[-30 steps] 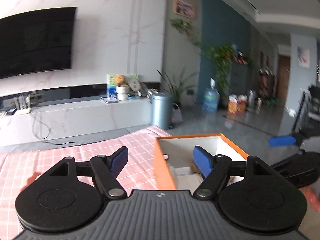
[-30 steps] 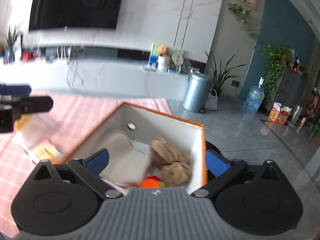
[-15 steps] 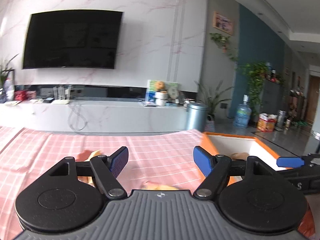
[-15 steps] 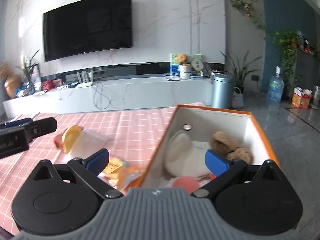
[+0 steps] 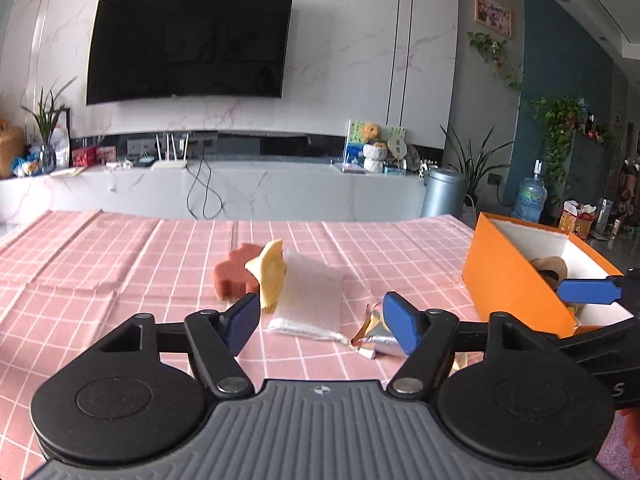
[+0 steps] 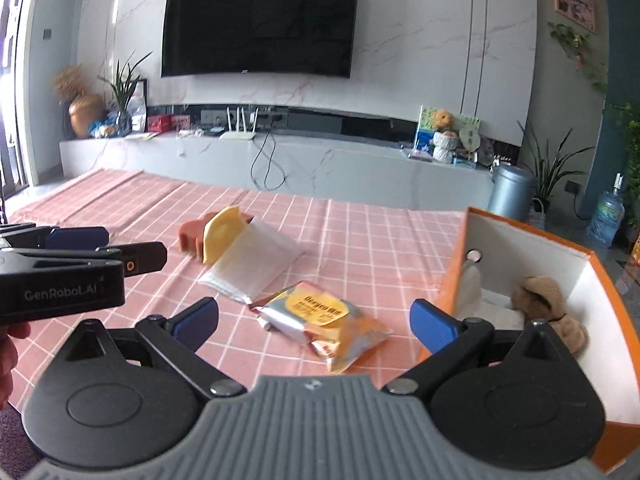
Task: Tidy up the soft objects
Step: 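Withdraw both tools from the box back over the snack bag and plastic bag, then grasp the Deeyeo snack bag with the right tool while the left tool grasps the clear plastic bag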
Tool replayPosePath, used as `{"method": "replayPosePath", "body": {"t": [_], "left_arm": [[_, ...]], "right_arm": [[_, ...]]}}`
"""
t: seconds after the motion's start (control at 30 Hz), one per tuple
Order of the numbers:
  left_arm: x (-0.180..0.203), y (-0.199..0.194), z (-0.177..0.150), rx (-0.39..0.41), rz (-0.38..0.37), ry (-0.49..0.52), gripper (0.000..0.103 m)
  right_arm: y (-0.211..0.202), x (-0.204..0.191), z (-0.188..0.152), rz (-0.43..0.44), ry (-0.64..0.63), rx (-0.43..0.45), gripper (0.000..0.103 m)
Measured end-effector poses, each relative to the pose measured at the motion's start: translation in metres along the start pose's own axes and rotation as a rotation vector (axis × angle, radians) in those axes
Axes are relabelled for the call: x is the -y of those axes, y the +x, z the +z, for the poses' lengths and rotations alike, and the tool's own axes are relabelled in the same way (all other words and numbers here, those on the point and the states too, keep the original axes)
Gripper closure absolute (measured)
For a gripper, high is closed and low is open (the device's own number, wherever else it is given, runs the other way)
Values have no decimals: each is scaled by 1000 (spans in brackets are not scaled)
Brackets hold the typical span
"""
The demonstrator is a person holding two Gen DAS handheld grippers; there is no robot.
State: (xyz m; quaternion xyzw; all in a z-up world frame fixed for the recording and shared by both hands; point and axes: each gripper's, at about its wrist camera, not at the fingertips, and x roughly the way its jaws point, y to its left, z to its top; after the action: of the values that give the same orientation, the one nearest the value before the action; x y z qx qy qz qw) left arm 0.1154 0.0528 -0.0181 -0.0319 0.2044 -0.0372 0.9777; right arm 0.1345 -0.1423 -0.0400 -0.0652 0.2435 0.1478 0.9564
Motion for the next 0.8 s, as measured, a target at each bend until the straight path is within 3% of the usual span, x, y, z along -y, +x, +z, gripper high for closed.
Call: {"method": "replayPosePath", "body": {"t": [0.13,0.2,0.3,0.47,0.8], "left_arm": [[-9,6,-11,-42,-14,-5,25],[-13,11,-15,-68,-26,-12,32],[-15,21,-16,-100,-45,-4,36],[-19,44,-10,-155,-54,-5,36],[-28,104,-7,-237,-51,-41,36]], "right_arm": [[22,-8,-3,-5,-15,-47,7],[35,-11,-5,-23,-37,-72,9],[54,-15,-8,-24,-90,-111,22],[86,-17,-1,-45,-145,-148,22],[140,-8,-4,-80,-56,-226,17]]}}
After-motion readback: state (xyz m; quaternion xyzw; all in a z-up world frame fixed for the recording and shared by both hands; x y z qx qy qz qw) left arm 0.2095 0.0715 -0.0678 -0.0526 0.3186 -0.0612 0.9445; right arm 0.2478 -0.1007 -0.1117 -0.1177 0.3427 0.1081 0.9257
